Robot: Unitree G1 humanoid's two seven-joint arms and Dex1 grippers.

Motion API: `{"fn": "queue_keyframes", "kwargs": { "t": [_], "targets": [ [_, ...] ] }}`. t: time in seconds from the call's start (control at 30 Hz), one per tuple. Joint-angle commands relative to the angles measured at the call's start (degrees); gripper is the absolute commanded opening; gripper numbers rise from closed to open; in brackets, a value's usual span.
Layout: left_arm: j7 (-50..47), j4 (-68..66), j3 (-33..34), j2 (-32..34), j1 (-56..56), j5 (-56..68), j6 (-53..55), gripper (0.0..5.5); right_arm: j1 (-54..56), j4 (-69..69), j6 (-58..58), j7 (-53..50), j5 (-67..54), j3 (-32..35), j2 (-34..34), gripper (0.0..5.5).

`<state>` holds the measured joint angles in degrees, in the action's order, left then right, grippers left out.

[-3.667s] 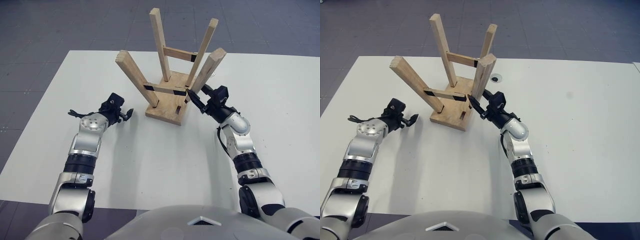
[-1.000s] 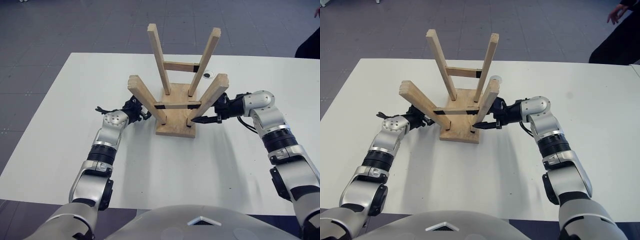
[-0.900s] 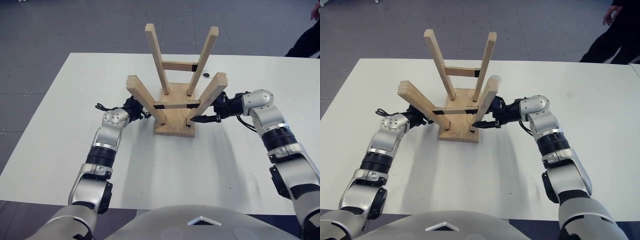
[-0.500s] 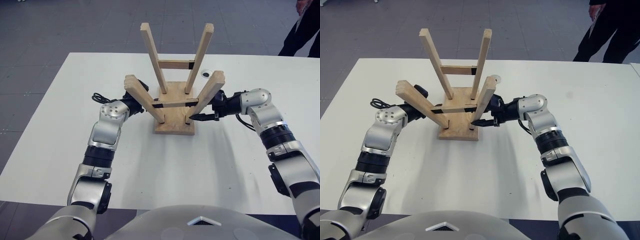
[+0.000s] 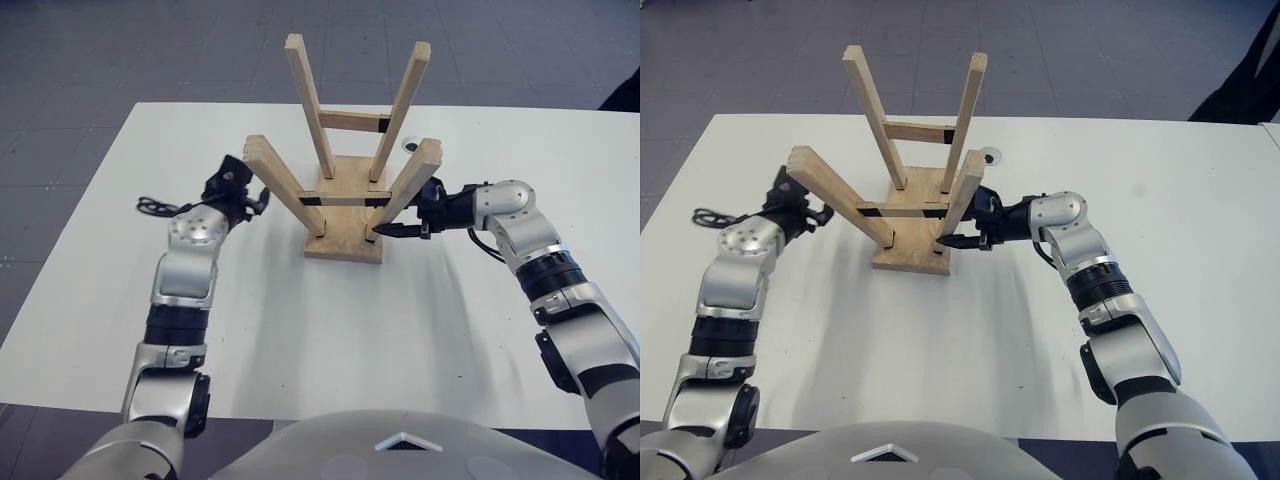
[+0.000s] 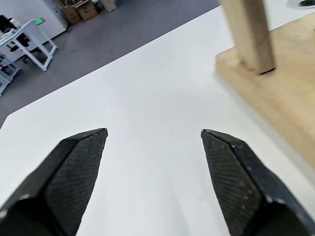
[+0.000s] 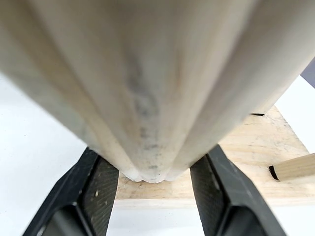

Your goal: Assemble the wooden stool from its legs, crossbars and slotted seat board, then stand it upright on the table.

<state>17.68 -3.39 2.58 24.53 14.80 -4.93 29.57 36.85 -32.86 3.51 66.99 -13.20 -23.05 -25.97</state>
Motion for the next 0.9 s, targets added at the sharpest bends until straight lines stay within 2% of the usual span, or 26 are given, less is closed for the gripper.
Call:
{"fn": "queue_keyframes", "kwargs": {
  "t": [0.03,0.13,0.23,0.33,0.43,0.53,0.63,0.73,0.9],
  "targets": [
    [-4.29,-1.63,7.54,4.1,-7.65,-0.69,-7.1,2.83,-11.35,-3.3,-12.51,-6.13,18.13,-11.29,-6.42,2.03],
    [-5.76,-0.09,8.17,3.98,-8.92,-0.89,-8.22,2.26,-11.95,-1.97,-13.28,-6.4,17.91,-11.57,-6.76,2.03],
    [-4.96,6.79,4.62,2.44,-6.45,-1.31,-7.0,1.68,-12.13,-1.17,-13.96,-6.47,17.82,-12.0,-7.05,2.03],
    [-2.74,21.26,-3.39,-1.29,0.77,-1.2,-1.52,1.03,-12.28,-0.74,-14.39,-6.61,17.65,-12.43,-7.4,2.03],
    [1.9,34.45,-14.17,-7.67,8.77,4.13,5.43,0.52,-12.23,-0.63,-14.74,-6.77,17.55,-12.64,-7.56,2.03],
    [4.11,45.36,-20.37,-11.28,12.72,9.12,14.4,0.12,-11.91,-0.73,-15.13,-7.24,16.87,-13.08,-7.56,2.03],
    [5.22,45.64,-18.44,-7.58,8.91,7.99,18.03,0.1,-12.25,-0.24,-15.54,-7.67,15.76,-13.65,-8.01,2.03],
    [2.9,38.9,-9.93,-2.74,5.61,3.8,15.26,0.1,-11.97,-0.37,-15.62,-7.76,15.35,-14.0,-8.12,2.03],
    [-2.24,32.45,1.35,2.31,15.07,0.96,10.66,0.1,-11.58,-0.56,-15.92,-8.07,14.9,-14.35,-7.84,2.03]
  ]
}}
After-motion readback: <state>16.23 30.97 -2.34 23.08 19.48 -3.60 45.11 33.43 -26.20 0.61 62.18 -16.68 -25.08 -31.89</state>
